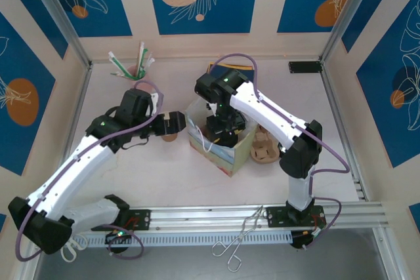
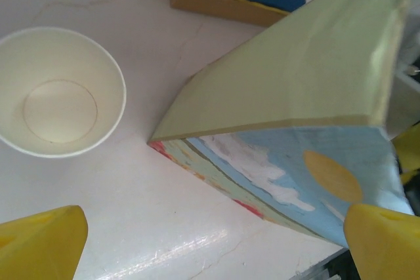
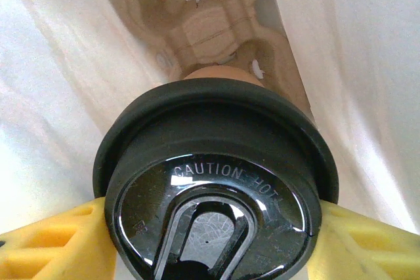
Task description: Pack the takeout coffee
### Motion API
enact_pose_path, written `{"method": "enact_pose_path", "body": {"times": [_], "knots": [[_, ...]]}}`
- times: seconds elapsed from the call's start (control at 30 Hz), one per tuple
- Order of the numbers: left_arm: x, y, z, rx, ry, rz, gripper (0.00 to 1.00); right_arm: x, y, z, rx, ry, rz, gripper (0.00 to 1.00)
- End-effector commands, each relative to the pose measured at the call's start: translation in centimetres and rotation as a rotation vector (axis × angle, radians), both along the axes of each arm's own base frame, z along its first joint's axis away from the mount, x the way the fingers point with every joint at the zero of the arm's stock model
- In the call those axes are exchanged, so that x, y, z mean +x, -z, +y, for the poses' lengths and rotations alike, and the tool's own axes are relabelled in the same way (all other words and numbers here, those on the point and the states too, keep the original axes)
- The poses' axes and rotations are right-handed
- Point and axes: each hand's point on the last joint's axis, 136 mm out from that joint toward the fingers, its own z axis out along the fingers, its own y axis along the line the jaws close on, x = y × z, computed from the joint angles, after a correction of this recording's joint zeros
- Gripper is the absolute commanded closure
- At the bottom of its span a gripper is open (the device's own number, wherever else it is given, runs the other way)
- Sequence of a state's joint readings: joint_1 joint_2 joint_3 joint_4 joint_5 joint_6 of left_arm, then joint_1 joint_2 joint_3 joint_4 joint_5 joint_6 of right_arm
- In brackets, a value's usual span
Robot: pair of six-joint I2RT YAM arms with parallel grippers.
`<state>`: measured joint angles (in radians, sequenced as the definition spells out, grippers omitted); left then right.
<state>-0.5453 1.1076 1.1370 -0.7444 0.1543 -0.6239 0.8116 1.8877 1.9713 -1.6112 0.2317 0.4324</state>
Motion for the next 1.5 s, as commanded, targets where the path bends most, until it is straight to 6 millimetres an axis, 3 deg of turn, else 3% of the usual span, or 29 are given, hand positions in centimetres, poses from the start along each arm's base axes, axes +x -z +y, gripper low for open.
{"method": "enact_pose_path", "body": {"times": [0.0, 0.2, 0.37, 0.67, 1.03, 1.47], "knots": [[-0.5, 0.2, -0.4, -0.024, 0.019, 0.028, 0.0, -0.2, -1.5, -0.6, 0.011, -0.026, -0.043, 0.35], [0.1, 2.2, -1.0, 0.008, 0.042, 0.078, 0.0, 0.0, -2.0, -0.5, 0.017, -0.021, -0.058, 0.35], [2.2, 2.8, -0.6, 0.061, 0.019, 0.044, 0.0, 0.2, -2.0, -0.4, 0.019, -0.023, -0.061, 0.35], [5.8, 2.6, -0.7, 0.058, -0.01, 0.014, 0.0, 0.2, -2.1, -0.3, 0.025, -0.025, -0.059, 0.35], [8.6, 2.2, -1.6, 0.037, -0.004, -0.018, 0.0, 0.8, -1.9, 0.1, 0.02, -0.03, -0.067, 0.35], [8.7, 2.4, -1.3, 0.043, -0.007, -0.013, 0.0, -0.4, -0.7, -1.0, -0.02, -0.052, -0.04, 0.35]]}}
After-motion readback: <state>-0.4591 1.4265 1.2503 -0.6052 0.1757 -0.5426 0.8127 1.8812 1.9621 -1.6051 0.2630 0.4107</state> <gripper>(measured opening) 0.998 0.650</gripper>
